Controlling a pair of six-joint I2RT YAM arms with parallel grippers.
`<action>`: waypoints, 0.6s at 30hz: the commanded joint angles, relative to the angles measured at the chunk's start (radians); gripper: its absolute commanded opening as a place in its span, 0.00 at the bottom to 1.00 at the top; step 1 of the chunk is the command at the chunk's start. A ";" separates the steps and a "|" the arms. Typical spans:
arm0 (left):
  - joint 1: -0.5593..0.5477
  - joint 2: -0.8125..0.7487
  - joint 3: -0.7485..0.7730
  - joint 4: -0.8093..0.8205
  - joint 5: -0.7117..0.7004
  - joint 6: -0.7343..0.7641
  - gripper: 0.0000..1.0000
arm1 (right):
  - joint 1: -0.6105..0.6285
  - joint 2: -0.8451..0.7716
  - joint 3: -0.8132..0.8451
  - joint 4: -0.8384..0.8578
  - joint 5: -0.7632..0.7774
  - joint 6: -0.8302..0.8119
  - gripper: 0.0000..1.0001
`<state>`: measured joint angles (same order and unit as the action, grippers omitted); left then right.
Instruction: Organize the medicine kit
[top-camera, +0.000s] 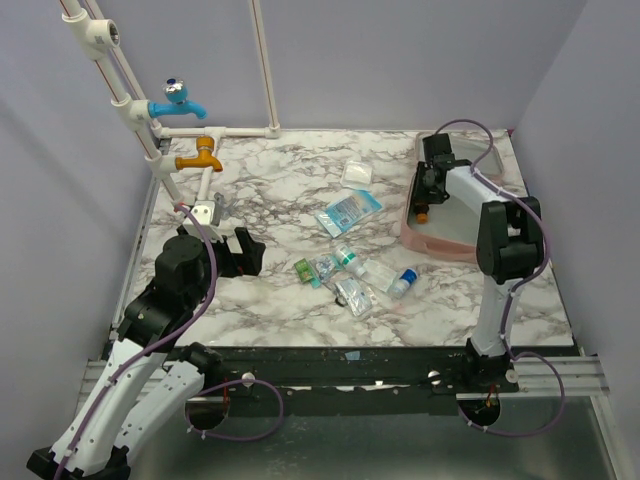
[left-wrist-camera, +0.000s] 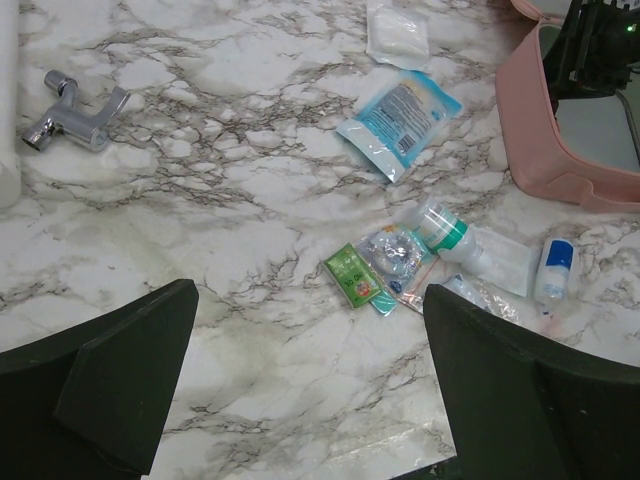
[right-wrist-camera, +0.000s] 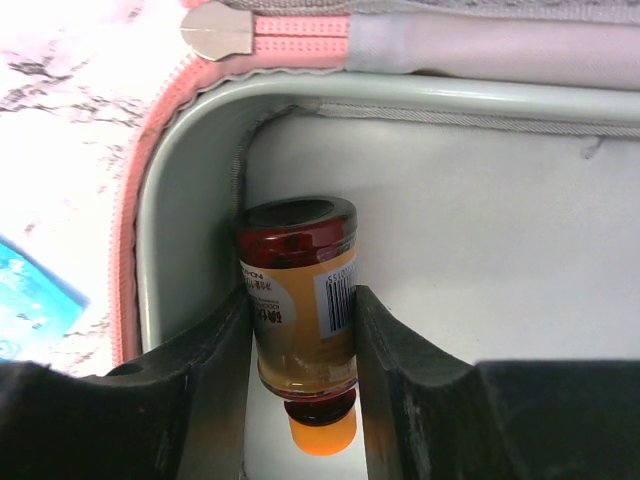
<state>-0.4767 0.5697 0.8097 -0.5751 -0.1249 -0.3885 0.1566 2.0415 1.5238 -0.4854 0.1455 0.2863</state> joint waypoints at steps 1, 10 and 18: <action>0.009 0.000 0.022 -0.014 -0.032 0.011 0.98 | 0.036 0.071 0.039 0.016 -0.083 0.070 0.12; 0.016 0.005 0.022 -0.014 -0.032 0.011 0.98 | 0.073 0.146 0.112 0.031 -0.008 0.180 0.18; 0.021 0.009 0.020 -0.015 -0.036 0.013 0.98 | 0.074 0.134 0.086 0.102 -0.004 0.304 0.37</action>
<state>-0.4637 0.5762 0.8097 -0.5755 -0.1333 -0.3882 0.2195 2.1361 1.6402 -0.4347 0.1440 0.5011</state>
